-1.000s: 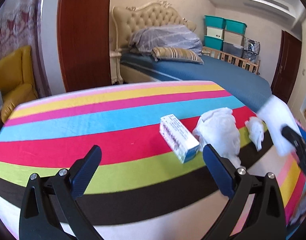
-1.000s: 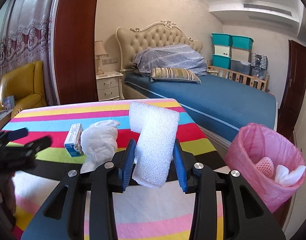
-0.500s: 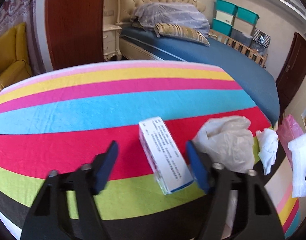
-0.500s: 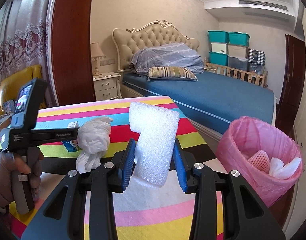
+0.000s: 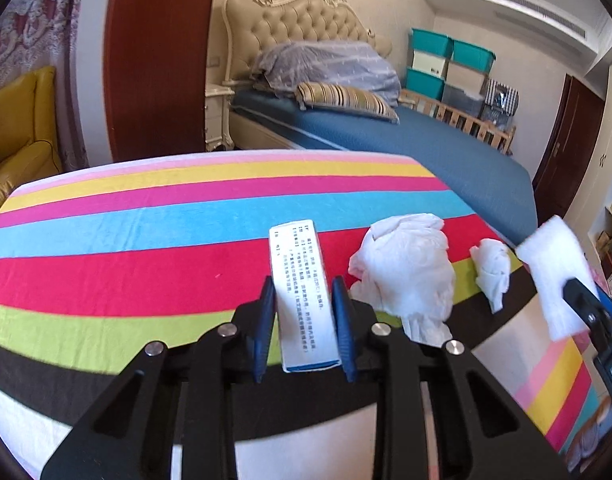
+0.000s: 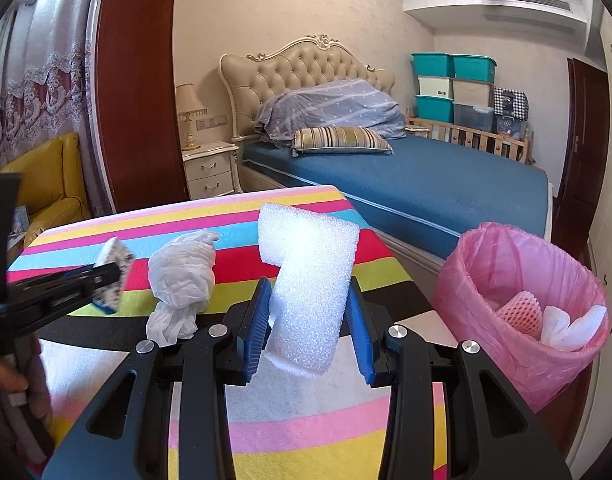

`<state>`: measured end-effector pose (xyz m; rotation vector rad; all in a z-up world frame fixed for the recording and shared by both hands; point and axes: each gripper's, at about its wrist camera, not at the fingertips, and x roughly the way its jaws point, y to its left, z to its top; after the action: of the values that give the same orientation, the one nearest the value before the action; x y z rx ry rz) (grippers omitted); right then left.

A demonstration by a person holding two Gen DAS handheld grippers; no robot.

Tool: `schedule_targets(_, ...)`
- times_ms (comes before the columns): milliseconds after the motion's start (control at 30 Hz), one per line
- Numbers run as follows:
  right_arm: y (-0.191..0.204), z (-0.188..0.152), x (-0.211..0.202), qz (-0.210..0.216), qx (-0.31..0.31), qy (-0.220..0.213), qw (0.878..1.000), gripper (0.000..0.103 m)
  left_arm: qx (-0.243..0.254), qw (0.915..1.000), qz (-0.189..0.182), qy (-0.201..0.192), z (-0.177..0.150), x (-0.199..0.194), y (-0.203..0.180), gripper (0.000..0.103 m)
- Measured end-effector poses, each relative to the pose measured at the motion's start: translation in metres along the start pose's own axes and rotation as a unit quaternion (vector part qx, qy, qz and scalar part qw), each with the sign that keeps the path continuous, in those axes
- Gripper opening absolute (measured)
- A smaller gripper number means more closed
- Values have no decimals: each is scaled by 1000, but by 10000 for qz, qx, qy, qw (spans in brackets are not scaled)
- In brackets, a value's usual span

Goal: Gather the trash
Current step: 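Carry the medicine box with the left tool into the bin while the right tool drops the foam block there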

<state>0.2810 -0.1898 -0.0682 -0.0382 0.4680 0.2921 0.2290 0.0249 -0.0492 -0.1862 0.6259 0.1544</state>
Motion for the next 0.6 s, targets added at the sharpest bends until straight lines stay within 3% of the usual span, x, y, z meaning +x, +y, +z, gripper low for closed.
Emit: schedule_targets(600,0,1,-7,41,-45,-181,9998,37,645,9966,73,-500,-37,-52,-25,27)
